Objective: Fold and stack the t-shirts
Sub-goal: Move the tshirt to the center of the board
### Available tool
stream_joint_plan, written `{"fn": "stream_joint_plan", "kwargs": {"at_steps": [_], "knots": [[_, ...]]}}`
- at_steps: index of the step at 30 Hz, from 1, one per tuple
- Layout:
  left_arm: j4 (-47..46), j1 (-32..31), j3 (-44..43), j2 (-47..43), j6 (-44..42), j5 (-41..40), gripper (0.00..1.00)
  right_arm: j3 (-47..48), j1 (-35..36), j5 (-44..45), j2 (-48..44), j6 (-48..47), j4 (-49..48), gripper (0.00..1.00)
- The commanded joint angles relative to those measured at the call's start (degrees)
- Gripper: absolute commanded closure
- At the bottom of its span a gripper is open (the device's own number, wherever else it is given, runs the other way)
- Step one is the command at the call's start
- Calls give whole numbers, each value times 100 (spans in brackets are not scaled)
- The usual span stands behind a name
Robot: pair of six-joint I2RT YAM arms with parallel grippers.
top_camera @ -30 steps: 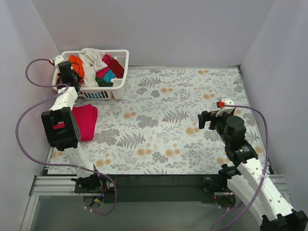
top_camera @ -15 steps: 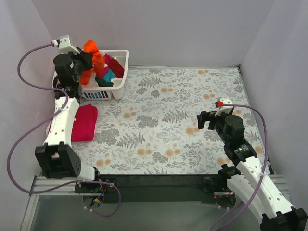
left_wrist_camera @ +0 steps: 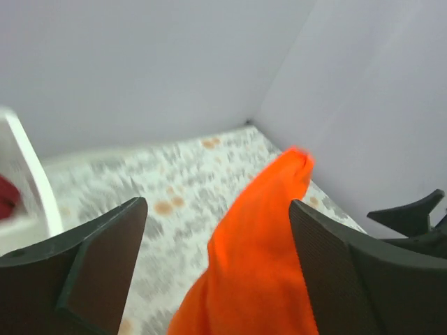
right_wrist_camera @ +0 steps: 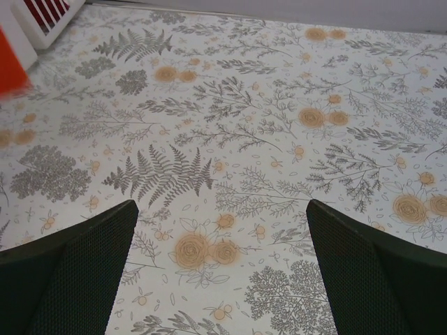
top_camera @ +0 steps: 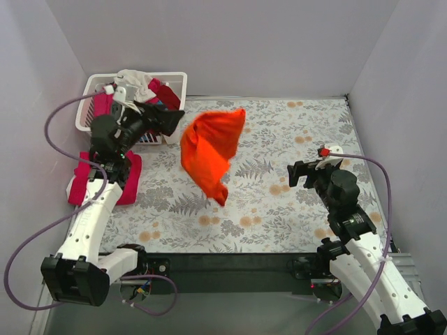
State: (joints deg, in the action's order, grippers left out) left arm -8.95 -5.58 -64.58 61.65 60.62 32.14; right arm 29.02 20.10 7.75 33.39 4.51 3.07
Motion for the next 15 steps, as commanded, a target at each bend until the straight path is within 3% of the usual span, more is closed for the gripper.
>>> {"fn": "stream_joint_plan", "kwargs": {"at_steps": [1,8,10,15], "knots": [[202,-459,1223,163,336,-391,22,-10,-6,69,-227,173,-158,2],[-502,-1278,3193,182,1039,-1921,21,-80,81,-1422,237,383,-254,1],[-581,-1322,3442,50,1075,-2167,21,-342,231,-1635,422,619,-692,2],[-450,-1357,3654,-381,1022,-2195,21,-836,1547,-1417,975,1104,-1422,2]]}}
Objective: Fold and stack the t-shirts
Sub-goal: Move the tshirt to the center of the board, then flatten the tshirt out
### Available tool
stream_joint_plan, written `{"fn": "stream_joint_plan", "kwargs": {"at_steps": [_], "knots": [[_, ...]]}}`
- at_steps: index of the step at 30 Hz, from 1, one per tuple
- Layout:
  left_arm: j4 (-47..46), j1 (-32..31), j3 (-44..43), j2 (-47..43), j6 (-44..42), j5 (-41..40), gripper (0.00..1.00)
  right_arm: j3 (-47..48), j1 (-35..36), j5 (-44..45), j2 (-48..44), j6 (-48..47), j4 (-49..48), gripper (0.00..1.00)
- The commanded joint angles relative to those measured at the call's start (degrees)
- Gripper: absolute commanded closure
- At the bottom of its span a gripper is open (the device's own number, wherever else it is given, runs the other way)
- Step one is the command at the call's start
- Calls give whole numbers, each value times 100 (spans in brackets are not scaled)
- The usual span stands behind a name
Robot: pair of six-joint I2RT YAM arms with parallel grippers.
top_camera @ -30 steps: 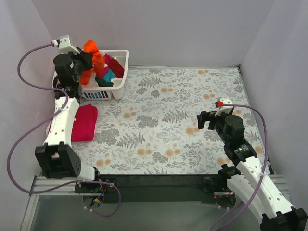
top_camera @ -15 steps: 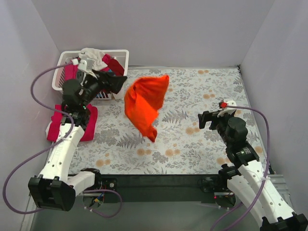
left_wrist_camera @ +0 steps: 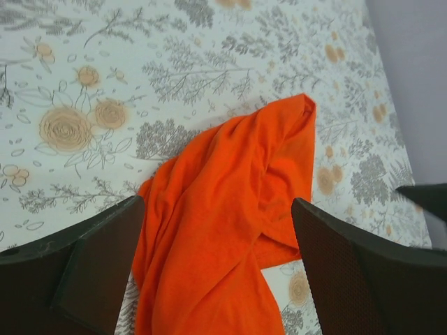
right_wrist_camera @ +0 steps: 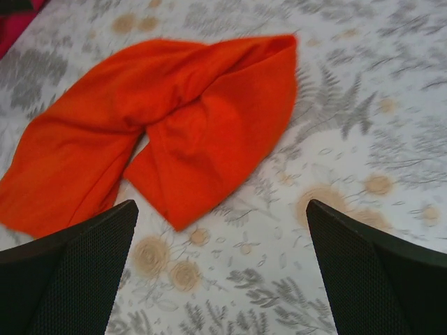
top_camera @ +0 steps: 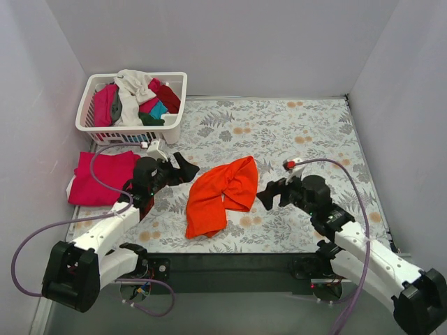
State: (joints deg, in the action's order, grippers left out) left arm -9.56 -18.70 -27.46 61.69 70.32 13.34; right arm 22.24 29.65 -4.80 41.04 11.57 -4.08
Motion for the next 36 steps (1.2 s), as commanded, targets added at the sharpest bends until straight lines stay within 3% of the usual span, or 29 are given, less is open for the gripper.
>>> {"fn": "stream_joint_plan", "kwargs": {"at_steps": [1,2,8,17,24,27,30,31,33,34,36], "knots": [[-336,-72,-66,-395,52,-280,21,-202,838,-49,534,459,-891,2],[-292,-90,-92,-377,25,-262,21,-202,1258,153,711,556,-971,2],[-116,-134,-5,-289,16,-367,21,-194,2210,154,1995,986,-1876,3],[-90,-143,136,-237,-10,-385,21,254,2949,-29,3243,1260,-2607,7],[-81,-143,180,-254,-28,-350,21,650,3135,-197,4096,1365,-2958,13],[-55,-152,180,-298,-36,-368,21,799,3135,-267,4377,1374,-2959,24],[-54,-152,189,-333,-36,-359,21,879,3135,-320,4580,1418,-2941,48],[-55,-143,197,-368,-36,-367,21,905,3135,-364,4658,1435,-2941,63],[-63,-152,215,-430,-71,-367,21,958,3135,-417,4677,1427,-2915,82],[-72,-169,215,-499,-98,-385,21,984,3135,-373,4633,1427,-2889,98],[-81,-283,215,-588,-229,-429,21,1167,3091,-294,4536,1366,-2609,99]]}}
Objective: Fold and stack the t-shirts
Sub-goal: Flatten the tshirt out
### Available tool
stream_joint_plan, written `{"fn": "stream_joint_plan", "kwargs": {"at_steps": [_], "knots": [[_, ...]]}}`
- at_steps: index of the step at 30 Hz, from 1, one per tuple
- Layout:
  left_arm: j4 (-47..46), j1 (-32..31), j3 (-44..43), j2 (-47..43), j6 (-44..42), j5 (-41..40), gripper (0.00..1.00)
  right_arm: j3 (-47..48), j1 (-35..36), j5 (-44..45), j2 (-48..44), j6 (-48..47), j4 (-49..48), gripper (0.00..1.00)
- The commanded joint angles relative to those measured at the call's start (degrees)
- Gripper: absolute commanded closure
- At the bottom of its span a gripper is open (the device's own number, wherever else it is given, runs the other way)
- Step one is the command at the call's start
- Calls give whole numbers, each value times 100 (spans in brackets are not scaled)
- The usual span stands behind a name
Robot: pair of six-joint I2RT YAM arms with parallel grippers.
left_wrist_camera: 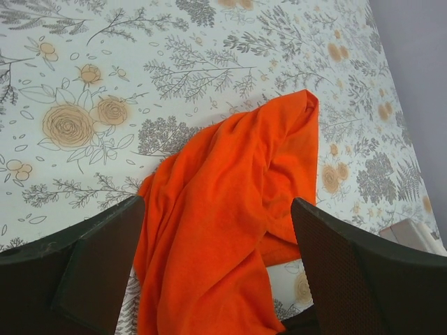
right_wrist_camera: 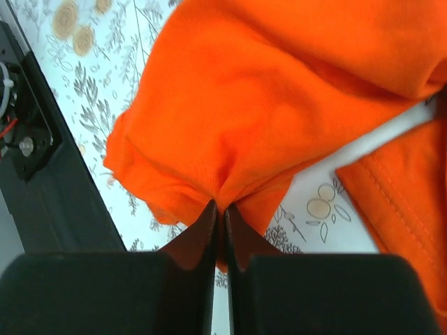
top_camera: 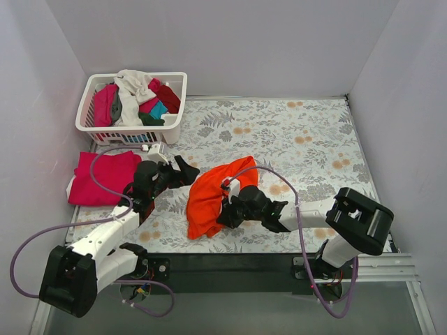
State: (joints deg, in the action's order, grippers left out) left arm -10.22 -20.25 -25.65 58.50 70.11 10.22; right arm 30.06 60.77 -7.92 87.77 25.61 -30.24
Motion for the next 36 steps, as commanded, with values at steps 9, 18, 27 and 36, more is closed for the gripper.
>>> {"fn": "stream_joint_plan", "kwargs": {"at_steps": [9,18,27,36], "knots": [[-253,-1076,51,-866,-823,-64,23,2134,-557,326,-348,-750,1827,99],[344,-1165,340,-1972,-569,-2329,23,3883,-1006,-385,1143,-961,1996,99],[494,-1200,491,-2477,-445,-2369,27,5964,-1375,-1070,2718,-803,2031,82],[679,-1236,253,-754,91,-1699,35,5081,-1639,-536,1554,-1180,2092,27]]}}
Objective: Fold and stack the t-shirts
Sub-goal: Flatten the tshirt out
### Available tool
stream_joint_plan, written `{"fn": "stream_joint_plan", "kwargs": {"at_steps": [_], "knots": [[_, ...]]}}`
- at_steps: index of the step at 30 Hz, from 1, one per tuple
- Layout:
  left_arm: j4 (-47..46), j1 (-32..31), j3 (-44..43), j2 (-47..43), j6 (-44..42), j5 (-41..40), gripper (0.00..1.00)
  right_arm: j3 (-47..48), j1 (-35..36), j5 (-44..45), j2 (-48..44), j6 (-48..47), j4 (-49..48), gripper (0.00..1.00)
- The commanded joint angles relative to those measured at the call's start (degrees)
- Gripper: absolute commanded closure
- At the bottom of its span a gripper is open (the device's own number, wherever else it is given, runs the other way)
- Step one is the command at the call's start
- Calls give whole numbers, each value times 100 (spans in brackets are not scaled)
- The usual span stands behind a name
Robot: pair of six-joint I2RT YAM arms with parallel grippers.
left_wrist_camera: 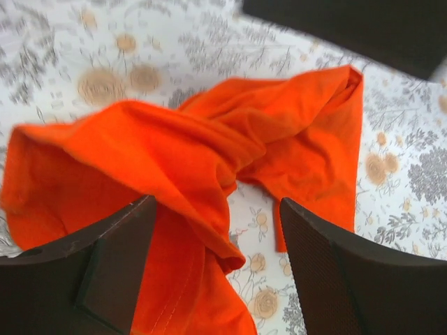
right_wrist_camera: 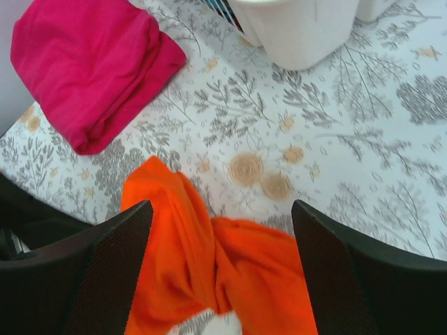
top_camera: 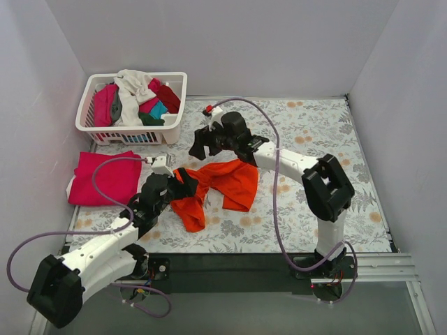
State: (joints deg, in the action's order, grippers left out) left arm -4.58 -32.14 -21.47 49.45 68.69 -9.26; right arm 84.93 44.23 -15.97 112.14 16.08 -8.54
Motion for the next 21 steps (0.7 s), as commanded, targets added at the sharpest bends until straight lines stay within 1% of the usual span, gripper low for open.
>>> {"fn": "stream_joint_plan", "kwargs": {"at_steps": [1,3,6,8,13,16,19,20,21], "knots": [[106,-47,-155,187,268,301,36,-816,-19,452,-1043,-254,-78,26],[124,-55,-129,249,347,363,39,-1213,-54,629,-1499,-280,-78,25],[107,-90,-76,293,575,591,41,-1952,-90,893,-1939,-289,-87,24],[106,-143,-50,311,655,557,43,-2346,-81,999,-2107,-281,-87,23],[-253,-205,152,451,751,451,43,-2981,-72,929,-2512,-114,-96,23],[-385,-205,126,714,769,425,46,-3359,-81,937,-2679,-96,-104,23],[-500,-205,73,995,769,398,56,-3675,-64,946,-2864,-61,-113,23],[-518,-205,47,1066,760,390,67,-3754,-46,946,-2890,-69,-122,23],[-544,-205,29,1197,752,372,73,-3807,-11,972,-2925,-69,-131,24]]}}
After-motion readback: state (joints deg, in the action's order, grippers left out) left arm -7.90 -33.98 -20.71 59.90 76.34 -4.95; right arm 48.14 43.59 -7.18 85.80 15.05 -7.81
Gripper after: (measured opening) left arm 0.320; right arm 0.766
